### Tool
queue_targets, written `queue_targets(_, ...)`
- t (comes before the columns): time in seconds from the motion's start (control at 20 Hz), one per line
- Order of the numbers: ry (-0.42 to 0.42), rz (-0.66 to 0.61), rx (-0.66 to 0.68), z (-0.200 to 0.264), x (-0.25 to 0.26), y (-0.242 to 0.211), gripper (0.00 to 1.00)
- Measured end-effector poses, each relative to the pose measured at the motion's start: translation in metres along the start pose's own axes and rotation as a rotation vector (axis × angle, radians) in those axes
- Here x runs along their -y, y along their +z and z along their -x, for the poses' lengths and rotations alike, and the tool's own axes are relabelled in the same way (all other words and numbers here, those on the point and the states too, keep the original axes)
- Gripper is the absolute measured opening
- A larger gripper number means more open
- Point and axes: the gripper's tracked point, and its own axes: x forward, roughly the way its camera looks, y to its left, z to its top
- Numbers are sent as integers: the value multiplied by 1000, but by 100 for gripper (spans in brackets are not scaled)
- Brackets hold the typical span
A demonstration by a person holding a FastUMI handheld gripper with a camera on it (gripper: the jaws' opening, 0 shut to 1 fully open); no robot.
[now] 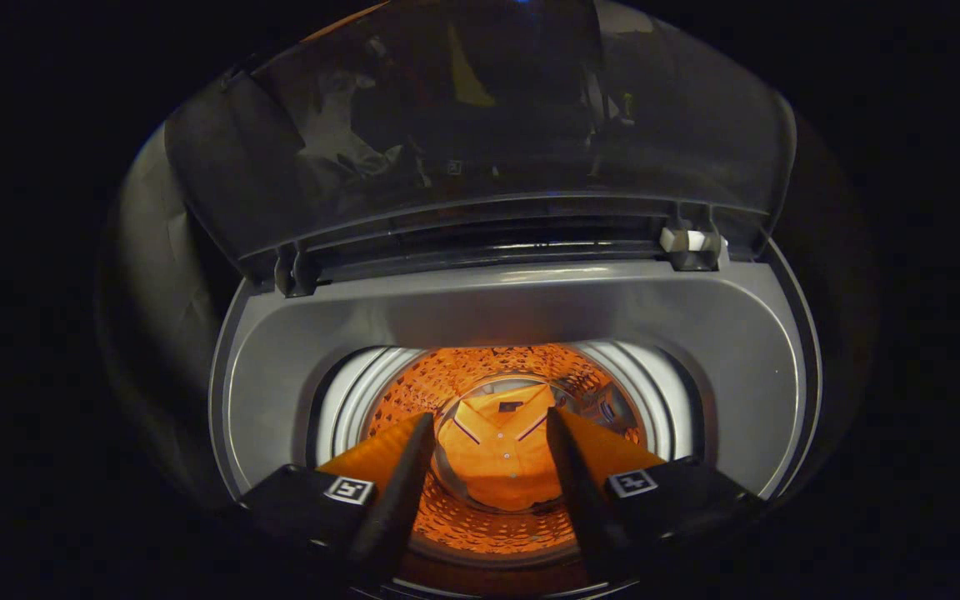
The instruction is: Put the clothes into the washing machine and then close the washing machine lid.
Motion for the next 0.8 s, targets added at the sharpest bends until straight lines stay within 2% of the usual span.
queue_targets(0.15,-6,-2,5,6,0,-1,99)
queue_targets(0.4,3,14,27,31,-5,6,99)
queue_targets(0.8,11,52,165,107,-11,55,99)
